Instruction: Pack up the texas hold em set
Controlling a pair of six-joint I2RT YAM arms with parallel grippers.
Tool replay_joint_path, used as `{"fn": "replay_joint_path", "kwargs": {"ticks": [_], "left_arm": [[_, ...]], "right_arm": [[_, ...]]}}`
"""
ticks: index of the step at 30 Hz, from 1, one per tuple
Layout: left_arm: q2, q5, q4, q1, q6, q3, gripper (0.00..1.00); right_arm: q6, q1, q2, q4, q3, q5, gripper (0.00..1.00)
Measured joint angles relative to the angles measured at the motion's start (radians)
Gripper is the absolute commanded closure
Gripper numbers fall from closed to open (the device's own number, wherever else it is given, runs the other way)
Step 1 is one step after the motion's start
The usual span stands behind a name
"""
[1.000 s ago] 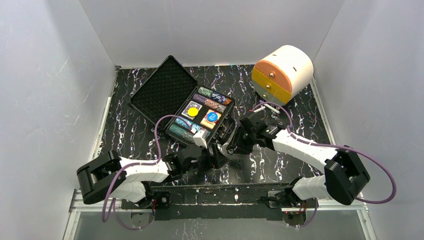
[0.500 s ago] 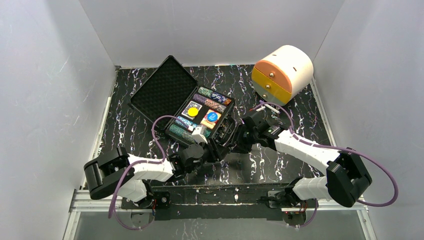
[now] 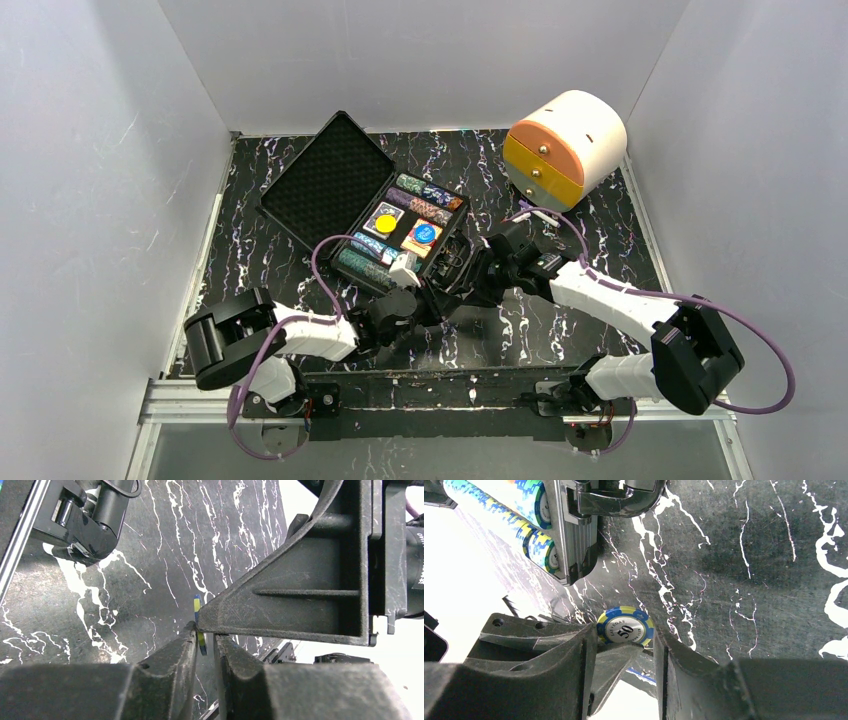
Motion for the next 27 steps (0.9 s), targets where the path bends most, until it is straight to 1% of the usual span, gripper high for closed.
{"fn": "replay_joint_path", "kwargs": {"ticks": [2,3,4,6,8,9,11,13,16,19,22,25,27], "left_arm": [[0.005,-0.003,0.005,0.000,-0.015,0.001,1.00],[0.005,-0.007,0.003,0.000,-0.020,0.001,1.00],[0.005,-0.013,-0.003,0.000,-0.025,0.001,1.00],[0.005,-0.017,-0.004,0.000,-0.021,0.001,1.00],[0.005,-0.020,-0.003,0.000,-0.005,0.002,1.00],[0.005,-0.021,-0.007,0.000,0.008,0.002,1.00],[0.002,-0.019,-0.042,0.000,0.052,0.011,1.00],[-0.013,-0.016,-0.135,0.000,0.111,0.036,1.00],[-0.066,-0.021,-0.335,0.003,0.204,0.097,1.00],[-0.158,-0.039,-0.566,0.010,0.312,0.180,1.00],[-0.232,-0.053,-0.739,0.026,0.402,0.252,1.00],[-0.275,-0.057,-0.873,0.058,0.476,0.304,1.00],[-0.275,-0.045,-0.932,0.081,0.514,0.322,1.00]], "right_arm": [[0.000,0.000,0.000,0.005,-0.001,-0.002,0.49],[0.000,0.000,0.000,0.009,-0.003,-0.004,0.48],[0.000,-0.001,0.000,0.013,-0.005,-0.006,0.44],[-0.002,-0.002,0.000,0.017,-0.006,-0.011,0.33],[-0.008,-0.006,0.000,0.014,-0.006,-0.016,0.23],[-0.010,-0.007,0.000,0.012,-0.006,-0.016,0.19],[-0.027,-0.013,0.000,0.003,-0.005,-0.014,0.17],[-0.048,-0.023,-0.007,-0.019,0.000,-0.003,0.16],[-0.075,-0.056,-0.046,-0.049,0.013,0.027,0.16],[-0.093,-0.096,-0.108,-0.053,0.015,0.048,0.16],[-0.107,-0.126,-0.134,-0.053,0.015,0.056,0.17],[-0.112,-0.134,-0.132,-0.053,0.014,0.053,0.17],[-0.112,-0.134,-0.132,-0.052,0.013,0.049,0.17]]}}
